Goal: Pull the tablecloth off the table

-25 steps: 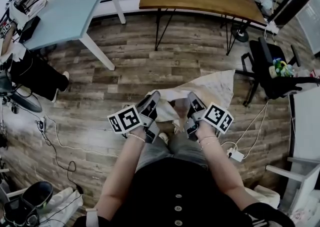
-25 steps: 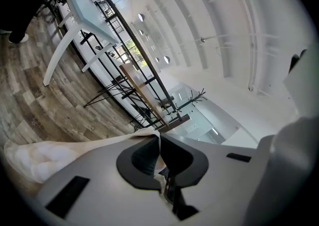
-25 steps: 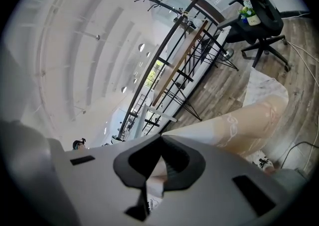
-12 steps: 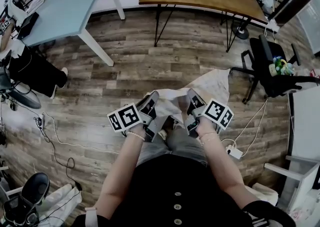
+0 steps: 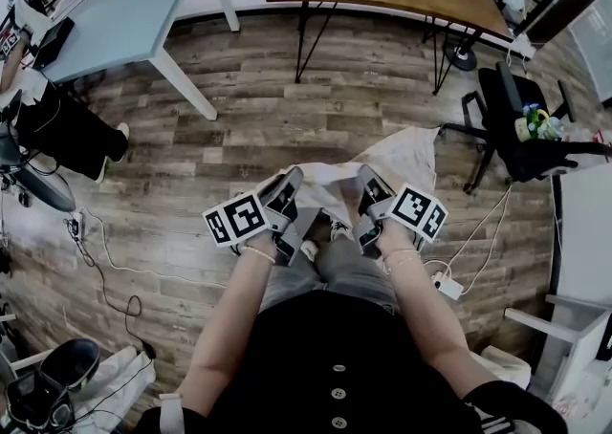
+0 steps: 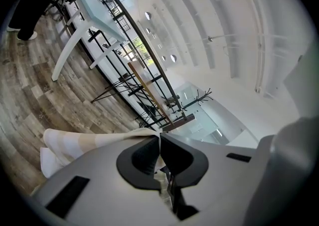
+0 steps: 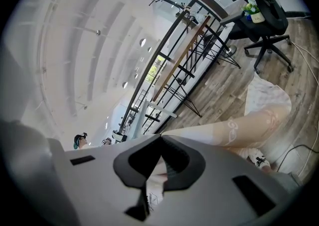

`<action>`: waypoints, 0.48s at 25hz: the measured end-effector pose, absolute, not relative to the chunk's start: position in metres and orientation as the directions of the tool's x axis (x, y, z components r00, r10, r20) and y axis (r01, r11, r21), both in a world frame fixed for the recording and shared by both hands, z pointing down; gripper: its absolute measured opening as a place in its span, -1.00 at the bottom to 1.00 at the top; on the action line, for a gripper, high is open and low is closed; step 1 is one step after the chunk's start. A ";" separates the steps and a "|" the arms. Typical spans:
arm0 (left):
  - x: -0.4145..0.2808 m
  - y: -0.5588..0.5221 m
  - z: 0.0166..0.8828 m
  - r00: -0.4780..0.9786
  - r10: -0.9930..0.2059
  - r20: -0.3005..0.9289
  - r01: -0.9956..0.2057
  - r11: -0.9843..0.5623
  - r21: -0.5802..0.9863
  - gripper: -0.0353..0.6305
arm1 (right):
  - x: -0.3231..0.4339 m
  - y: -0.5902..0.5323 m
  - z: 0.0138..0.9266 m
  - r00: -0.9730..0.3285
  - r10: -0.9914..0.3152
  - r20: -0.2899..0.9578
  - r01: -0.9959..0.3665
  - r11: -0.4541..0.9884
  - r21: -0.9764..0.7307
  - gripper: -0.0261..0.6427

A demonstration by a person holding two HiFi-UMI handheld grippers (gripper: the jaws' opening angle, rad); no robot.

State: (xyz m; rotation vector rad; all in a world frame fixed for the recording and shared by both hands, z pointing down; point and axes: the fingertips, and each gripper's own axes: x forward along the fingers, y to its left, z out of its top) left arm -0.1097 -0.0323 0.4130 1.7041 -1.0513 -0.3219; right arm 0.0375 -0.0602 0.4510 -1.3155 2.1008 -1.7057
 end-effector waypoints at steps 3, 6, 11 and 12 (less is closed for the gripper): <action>-0.110 -0.031 0.413 0.580 -0.768 0.273 -0.486 -0.057 0.872 -0.84 | 0.036 -0.060 0.451 -0.628 -0.661 0.411 -0.544 -0.005 -0.839 -0.84; -0.105 -0.029 0.411 0.591 -0.760 0.269 -0.486 -0.069 0.871 -0.84 | 0.039 -0.060 0.451 -0.644 -0.632 0.431 -0.568 0.017 -0.823 -0.84; -0.104 -0.029 0.406 0.602 -0.755 0.261 -0.487 -0.088 0.869 -0.84 | 0.037 -0.060 0.447 -0.691 -0.571 0.443 -0.580 0.074 -0.811 -0.84; -0.104 -0.028 0.405 0.604 -0.754 0.259 -0.487 -0.092 0.869 -0.84 | 0.037 -0.059 0.447 -0.699 -0.558 0.447 -0.585 0.088 -0.806 -0.84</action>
